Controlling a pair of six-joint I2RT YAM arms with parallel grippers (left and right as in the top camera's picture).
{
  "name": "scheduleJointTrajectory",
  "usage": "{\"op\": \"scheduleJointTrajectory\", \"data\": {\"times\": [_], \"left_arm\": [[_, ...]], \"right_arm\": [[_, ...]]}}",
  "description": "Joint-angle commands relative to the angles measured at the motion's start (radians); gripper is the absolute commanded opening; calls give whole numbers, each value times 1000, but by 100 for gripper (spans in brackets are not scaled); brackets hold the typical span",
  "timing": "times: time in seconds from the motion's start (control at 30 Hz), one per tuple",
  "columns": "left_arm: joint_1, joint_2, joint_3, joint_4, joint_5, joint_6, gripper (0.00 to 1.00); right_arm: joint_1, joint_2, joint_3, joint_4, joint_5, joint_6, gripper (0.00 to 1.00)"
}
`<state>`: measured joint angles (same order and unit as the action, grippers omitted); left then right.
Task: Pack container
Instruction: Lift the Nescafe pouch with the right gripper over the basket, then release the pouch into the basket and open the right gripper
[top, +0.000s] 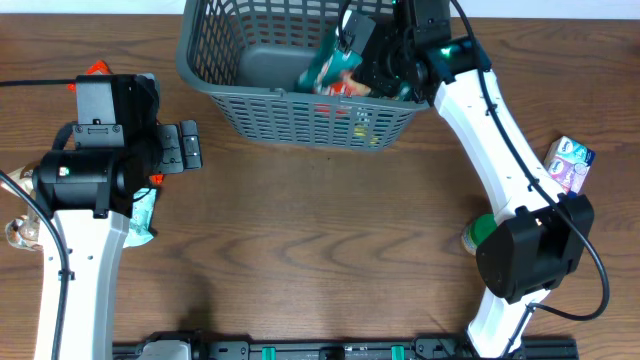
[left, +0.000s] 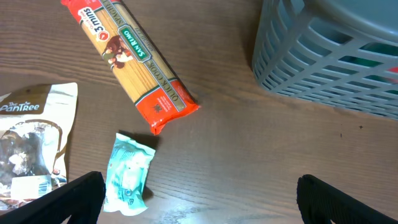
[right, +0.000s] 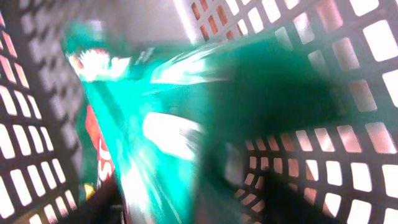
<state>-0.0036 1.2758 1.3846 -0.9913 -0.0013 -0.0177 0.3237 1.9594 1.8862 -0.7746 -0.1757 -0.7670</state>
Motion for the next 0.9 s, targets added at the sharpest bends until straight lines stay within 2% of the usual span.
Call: {"op": "scheduleJointTrajectory", "data": {"times": [0.0,0.27,0.47,0.5,0.57,0.6,0.63,0.67,0.7,0.73,0.87], "left_arm": [[5,6,13,-3,-11,18,99],[5,6,13,-3,-11,18,99],[5,6,13,-3,-11,18,99],[5,6,13,-3,-11,18,99],[5,6,13,-3,-11,18,99],[5,6,13,-3,-11,18,99],[5,6,13,-3,-11,18,99],[5,6,13,-3,-11,18,99],[5,6,13,-3,-11,18,99],[5,6,13,-3,-11,18,99],[5,6,13,-3,-11,18,99]], "right_arm": [[3,-26,27,-12,-12,-5,98],[2,-36,28,-21,-1,42,99],[-44,-83,56,-23,18,203,97],[-58,-90,58,-23,18,231,92],[-82,-104,61,-23,18,280,87],[-95,-110,61,-23,18,305,78],[-106,-116,61,-23,19,325,56],[-120,-119,61,-24,19,353,42],[-132,-123,61,-24,18,380,33],[-144,-126,61,-24,18,406,29],[-179,-129,61,-35,17,458,32]]}}
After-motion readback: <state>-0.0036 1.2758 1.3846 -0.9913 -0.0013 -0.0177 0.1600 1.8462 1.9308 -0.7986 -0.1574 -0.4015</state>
